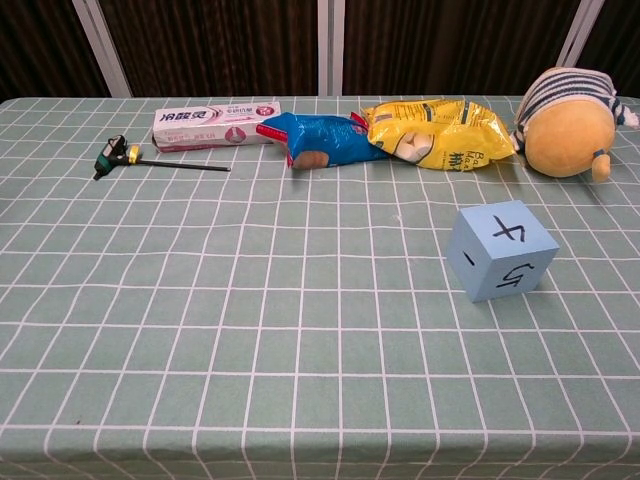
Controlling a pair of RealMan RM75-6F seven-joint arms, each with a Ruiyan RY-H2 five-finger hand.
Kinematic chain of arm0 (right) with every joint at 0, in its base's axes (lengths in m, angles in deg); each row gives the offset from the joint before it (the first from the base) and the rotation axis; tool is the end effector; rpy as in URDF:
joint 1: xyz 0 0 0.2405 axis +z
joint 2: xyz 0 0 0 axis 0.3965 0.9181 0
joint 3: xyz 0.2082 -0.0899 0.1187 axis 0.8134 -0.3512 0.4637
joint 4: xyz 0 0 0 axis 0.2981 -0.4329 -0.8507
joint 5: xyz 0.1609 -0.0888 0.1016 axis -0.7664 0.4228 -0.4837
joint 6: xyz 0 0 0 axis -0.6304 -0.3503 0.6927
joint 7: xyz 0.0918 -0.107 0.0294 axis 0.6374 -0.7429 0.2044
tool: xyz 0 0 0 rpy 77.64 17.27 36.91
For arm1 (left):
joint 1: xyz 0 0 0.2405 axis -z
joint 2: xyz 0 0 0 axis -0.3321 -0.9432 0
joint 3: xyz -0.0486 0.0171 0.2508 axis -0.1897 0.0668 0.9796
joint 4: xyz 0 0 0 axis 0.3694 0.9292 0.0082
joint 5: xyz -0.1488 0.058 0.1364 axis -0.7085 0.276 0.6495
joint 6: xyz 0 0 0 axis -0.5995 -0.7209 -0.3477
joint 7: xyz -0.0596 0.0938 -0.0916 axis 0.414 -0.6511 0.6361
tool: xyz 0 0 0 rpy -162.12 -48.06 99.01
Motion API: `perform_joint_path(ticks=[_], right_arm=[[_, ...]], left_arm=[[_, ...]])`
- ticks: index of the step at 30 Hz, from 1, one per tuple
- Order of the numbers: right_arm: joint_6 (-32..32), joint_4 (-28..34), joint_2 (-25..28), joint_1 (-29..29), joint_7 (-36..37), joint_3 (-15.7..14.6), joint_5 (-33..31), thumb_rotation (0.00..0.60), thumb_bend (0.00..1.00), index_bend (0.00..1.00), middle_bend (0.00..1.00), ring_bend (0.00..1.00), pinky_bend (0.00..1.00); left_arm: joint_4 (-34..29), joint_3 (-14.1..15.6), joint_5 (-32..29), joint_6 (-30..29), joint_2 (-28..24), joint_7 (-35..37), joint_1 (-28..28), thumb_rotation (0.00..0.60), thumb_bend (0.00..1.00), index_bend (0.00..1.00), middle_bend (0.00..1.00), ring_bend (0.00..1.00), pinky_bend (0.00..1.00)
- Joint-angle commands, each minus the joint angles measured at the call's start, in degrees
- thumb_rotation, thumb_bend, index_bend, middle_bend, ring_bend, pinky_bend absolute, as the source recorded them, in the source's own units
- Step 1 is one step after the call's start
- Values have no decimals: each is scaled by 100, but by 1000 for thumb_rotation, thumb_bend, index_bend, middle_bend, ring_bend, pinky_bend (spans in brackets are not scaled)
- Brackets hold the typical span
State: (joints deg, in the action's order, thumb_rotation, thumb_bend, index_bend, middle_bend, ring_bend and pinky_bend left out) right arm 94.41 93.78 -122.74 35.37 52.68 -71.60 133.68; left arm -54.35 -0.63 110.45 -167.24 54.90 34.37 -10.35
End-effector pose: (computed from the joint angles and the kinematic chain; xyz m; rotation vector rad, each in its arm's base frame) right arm -0.2926 -0.2084 0.1328 1.6379 -0.9550 0.6945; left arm -0.3023 0.2033 0.1375 -1.4741 -0.8536 -0.8268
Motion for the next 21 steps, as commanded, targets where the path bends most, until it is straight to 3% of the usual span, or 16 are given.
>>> perform_joint_path(ticks=[1,5,10,21], right_arm=[[-605,330,195,373,-163,12,-119,600,1000,0,964,878,830],[-1356,813,401,820,-320,13,-237,600,1000,0,974,882,830],[-2238,1062,446,1379,-524,82,-830,600,1000,0,977,883,830],[-2835,987,120,2047,-1127,-28,-2007,600,1000,0,979,884,830]], left_arm=[[13,2,2,10,14,4,11,600,0,64,0,0,16],[36,14,1,28,36,3,19,600,0,64,0,0,16],[86,36,-45,70,22,63,9,600,0,64,0,0,16],[196,73,-77,131,-55,279,-9,600,0,65,0,0,16]])
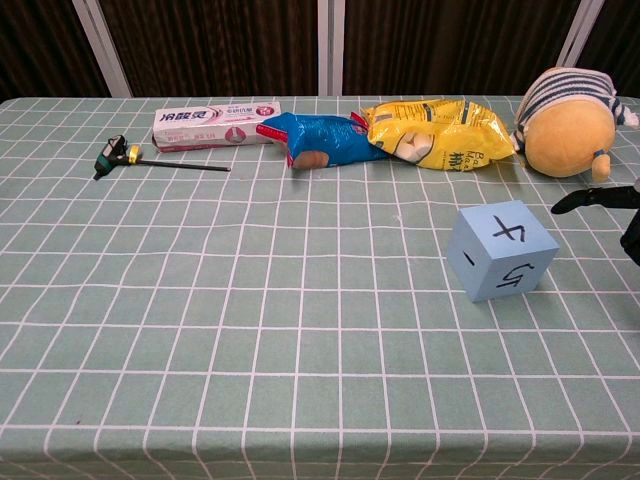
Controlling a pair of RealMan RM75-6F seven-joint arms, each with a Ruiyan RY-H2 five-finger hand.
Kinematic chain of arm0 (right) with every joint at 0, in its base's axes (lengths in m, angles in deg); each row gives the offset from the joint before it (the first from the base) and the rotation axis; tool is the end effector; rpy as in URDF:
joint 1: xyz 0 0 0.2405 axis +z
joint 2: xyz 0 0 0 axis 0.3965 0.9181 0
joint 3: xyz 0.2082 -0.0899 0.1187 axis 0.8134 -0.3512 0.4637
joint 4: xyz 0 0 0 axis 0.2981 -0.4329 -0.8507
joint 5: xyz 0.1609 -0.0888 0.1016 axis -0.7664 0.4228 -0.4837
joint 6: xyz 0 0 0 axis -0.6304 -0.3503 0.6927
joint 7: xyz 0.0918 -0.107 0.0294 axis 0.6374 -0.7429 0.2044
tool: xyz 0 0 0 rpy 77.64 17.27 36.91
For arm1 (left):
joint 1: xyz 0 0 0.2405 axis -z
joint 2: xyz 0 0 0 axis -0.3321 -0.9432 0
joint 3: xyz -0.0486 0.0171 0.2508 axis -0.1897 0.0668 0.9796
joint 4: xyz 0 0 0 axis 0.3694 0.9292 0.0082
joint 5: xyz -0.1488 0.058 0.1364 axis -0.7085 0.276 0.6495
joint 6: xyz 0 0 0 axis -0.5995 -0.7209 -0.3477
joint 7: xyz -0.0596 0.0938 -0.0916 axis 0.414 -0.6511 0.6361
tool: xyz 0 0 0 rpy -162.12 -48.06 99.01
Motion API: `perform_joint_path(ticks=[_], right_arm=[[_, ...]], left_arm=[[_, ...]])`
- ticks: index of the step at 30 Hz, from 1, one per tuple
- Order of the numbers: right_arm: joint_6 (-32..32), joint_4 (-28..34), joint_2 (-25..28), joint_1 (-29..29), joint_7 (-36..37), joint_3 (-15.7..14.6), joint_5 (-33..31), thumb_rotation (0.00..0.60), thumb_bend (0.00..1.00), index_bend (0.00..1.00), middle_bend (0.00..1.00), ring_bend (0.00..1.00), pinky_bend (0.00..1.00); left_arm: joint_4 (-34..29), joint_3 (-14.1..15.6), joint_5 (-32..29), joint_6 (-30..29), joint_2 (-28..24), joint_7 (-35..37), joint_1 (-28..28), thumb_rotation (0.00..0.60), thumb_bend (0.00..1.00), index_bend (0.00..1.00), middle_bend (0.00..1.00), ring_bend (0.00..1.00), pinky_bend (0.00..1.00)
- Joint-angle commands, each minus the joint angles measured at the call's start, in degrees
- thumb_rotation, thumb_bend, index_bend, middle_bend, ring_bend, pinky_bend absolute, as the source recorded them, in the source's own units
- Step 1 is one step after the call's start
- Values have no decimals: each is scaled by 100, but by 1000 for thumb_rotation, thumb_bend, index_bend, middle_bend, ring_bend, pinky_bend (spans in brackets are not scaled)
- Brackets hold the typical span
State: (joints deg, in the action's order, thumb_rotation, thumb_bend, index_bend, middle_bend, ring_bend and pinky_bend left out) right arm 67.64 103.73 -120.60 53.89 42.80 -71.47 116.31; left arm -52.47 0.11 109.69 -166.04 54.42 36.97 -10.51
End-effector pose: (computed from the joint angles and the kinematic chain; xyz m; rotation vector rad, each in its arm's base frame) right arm -0.2305 -0.2519 0.0787 2.0082 -1.1433 0.4797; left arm -0.3146 0.2007 0.1399 -1.4722 -0.8885 -0.7989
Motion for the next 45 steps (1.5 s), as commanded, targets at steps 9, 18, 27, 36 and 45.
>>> perform_joint_path(ticks=[9,18,27,36,45], right_arm=[[-339,-91,-291,729,-313,-29,-848,600,1000,0,979,884,830],[-643,-83,-243,1471,-571,-80,-1539,600,1000,0,989,896,830],[-1311,45,-21,2280,-328,-169,-2346,600,1000,0,1000,904,834],[-1501,209,210,2842,-108,-381,-2688,600,1000,0,1000,907,835],[-1988,71,156,3366,348,-593,-2925,600,1000,0,1000,907,837]], left_arm=[[5,-3,-4,75,-6,2,51,600,0,64,0,0,16],[-53,-14,-53,126,-45,-62,80,600,0,64,0,0,16],[-25,2,-94,210,-50,-24,105,600,0,64,0,0,16],[2,13,-63,182,-91,73,94,600,0,64,0,0,16],[33,22,-71,198,-98,120,95,600,0,65,0,0,16]])
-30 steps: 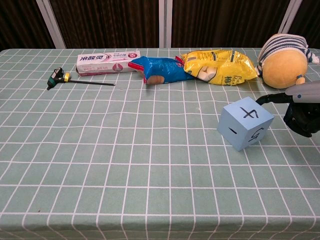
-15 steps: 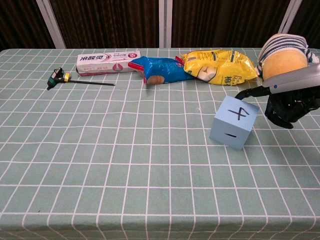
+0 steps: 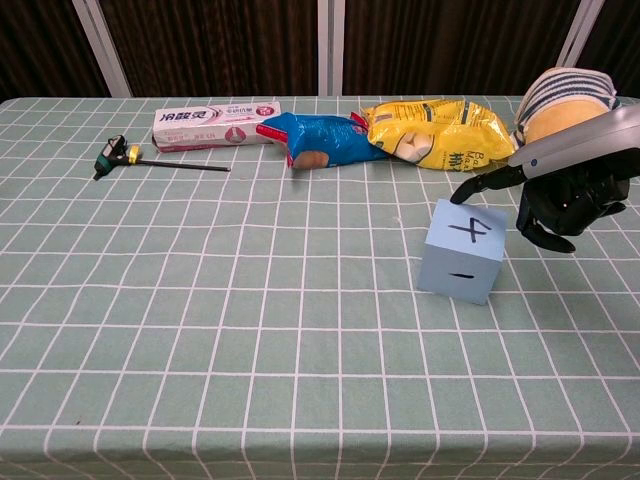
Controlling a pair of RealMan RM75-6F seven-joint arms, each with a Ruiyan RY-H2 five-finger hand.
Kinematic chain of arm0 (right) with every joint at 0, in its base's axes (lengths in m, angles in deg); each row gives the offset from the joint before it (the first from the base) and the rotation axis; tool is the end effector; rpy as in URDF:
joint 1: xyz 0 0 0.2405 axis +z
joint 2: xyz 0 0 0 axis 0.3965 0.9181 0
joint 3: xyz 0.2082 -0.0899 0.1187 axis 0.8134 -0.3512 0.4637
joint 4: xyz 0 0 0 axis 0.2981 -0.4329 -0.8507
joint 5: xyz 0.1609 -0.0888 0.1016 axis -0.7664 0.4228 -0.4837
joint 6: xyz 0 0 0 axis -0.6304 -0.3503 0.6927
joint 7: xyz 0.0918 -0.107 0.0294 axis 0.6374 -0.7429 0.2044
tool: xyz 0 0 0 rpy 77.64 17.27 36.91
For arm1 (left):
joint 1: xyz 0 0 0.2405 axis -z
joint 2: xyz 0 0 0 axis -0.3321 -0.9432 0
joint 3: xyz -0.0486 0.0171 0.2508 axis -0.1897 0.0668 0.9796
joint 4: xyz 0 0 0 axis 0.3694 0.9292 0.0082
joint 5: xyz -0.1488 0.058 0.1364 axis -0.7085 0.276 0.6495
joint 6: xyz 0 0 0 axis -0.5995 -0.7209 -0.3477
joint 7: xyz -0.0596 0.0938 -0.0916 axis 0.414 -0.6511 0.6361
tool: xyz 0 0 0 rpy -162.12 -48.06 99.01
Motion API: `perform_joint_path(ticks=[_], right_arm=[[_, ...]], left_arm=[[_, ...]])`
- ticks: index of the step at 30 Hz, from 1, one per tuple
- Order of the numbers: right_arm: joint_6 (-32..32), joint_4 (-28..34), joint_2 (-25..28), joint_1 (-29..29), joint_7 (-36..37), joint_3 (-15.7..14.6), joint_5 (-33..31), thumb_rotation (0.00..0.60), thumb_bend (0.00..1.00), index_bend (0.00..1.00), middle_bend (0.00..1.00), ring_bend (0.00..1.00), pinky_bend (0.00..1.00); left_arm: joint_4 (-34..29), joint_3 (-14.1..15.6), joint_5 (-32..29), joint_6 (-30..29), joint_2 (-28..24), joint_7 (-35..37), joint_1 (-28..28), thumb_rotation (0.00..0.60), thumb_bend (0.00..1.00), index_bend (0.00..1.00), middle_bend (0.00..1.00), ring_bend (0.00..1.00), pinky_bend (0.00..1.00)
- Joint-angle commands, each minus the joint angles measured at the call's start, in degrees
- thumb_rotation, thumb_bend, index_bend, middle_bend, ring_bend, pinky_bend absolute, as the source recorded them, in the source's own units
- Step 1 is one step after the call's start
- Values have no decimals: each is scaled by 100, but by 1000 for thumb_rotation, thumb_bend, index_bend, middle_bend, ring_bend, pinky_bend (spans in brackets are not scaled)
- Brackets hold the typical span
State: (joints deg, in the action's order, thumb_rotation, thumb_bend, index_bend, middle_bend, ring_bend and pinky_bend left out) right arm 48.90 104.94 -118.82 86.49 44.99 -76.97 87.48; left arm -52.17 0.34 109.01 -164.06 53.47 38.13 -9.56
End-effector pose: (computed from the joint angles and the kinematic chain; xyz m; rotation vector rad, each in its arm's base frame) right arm -0.1400 -0.3090 0.0588 2.2040 -1.3335 0.3076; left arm -0.3179 0.2050 0.1418 -1.4891 -0.9090 -0.7797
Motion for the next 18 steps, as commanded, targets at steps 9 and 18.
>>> perform_joint_path(ticks=[9,18], right_arm=[[-222,-72,-132,517,403,-155,56,600,1000,0,1000,907,838],[-104,25,-162,815,581,-343,110,600,1000,0,1000,907,839]], left_arm=[[7,-2,-15,12,-23,21,4,600,0,65,0,0,16],[42,4,-21,-28,-48,94,-30,600,0,64,0,0,16]])
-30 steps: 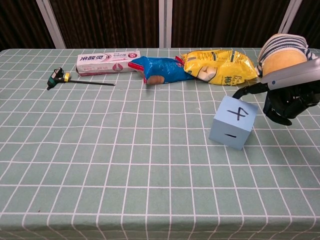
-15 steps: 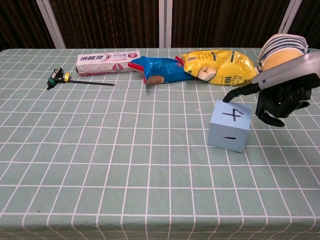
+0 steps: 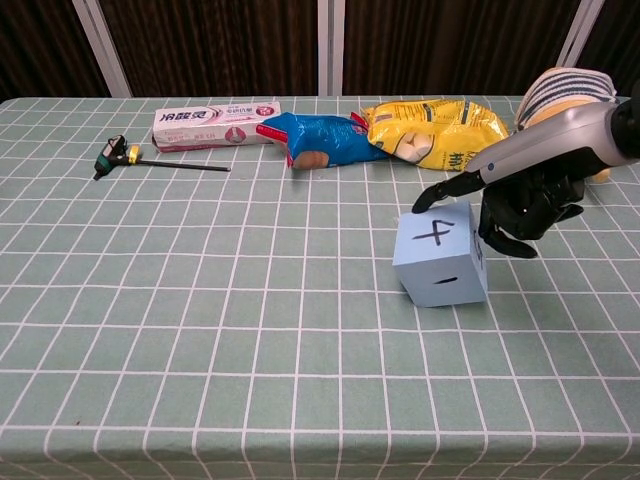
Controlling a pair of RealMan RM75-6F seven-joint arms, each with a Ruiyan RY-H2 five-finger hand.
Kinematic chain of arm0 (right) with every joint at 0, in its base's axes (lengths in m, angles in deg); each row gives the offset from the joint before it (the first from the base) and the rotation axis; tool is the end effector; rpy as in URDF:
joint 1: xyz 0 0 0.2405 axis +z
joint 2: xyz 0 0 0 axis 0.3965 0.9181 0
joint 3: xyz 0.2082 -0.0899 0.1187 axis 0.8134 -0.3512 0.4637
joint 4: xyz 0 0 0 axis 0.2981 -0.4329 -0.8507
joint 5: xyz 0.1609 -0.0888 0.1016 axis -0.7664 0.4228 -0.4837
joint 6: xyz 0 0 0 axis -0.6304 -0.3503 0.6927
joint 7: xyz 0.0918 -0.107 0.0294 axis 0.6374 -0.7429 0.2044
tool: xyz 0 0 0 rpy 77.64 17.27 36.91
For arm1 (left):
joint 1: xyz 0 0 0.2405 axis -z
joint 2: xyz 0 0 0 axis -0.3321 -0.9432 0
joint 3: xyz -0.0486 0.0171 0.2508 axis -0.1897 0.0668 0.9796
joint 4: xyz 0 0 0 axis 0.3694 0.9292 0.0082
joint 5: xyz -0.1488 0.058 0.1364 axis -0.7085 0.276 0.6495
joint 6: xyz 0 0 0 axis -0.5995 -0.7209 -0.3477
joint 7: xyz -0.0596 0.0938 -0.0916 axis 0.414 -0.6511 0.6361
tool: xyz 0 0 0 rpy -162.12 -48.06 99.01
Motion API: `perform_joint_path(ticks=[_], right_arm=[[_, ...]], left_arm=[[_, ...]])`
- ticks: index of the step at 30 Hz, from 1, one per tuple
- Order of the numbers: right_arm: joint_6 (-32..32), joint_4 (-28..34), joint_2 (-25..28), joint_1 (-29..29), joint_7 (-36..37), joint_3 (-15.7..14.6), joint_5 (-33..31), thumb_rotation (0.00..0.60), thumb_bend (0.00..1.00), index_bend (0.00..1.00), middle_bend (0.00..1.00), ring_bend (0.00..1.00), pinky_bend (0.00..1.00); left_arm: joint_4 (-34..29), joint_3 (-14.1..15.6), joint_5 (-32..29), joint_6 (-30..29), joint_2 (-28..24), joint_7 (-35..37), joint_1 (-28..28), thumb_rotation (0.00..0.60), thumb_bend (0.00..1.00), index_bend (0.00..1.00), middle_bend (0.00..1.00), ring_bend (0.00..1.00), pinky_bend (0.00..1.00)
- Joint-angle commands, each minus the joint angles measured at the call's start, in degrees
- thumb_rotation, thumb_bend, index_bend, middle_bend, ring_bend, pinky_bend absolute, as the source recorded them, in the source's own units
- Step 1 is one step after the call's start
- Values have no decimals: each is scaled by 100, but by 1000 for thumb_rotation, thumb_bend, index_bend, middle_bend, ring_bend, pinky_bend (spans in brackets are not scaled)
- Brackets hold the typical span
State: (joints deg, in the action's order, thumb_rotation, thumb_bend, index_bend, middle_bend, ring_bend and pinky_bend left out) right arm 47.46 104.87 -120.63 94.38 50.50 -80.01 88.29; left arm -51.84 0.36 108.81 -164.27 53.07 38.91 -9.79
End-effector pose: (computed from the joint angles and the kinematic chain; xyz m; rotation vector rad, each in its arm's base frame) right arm -0.1119 -0.3112 0.0462 2.2869 -1.3296 0.2978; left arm -0.3209 0.2041 0.1456 -1.4784 -0.9115 -0.7779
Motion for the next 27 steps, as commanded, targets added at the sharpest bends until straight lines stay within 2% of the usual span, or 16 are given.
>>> perform_joint_path(ticks=[1,15,27], right_arm=[[63,46,31,33,50,-55,41,600,1000,0,1000,907,839],[155,233,307,-65,315,-273,391,600,1000,0,1000,908,839],[7,214,421,-260,691,-93,841,600,1000,0,1000,908,839]], left_arm=[[13,3,-2,-8,-11,23,-10,600,0,65,0,0,16],[-21,5,23,37,-4,21,23,600,0,65,0,0,16],[-114,8,-5,99,-43,-8,52,600,0,65,0,0,16]])
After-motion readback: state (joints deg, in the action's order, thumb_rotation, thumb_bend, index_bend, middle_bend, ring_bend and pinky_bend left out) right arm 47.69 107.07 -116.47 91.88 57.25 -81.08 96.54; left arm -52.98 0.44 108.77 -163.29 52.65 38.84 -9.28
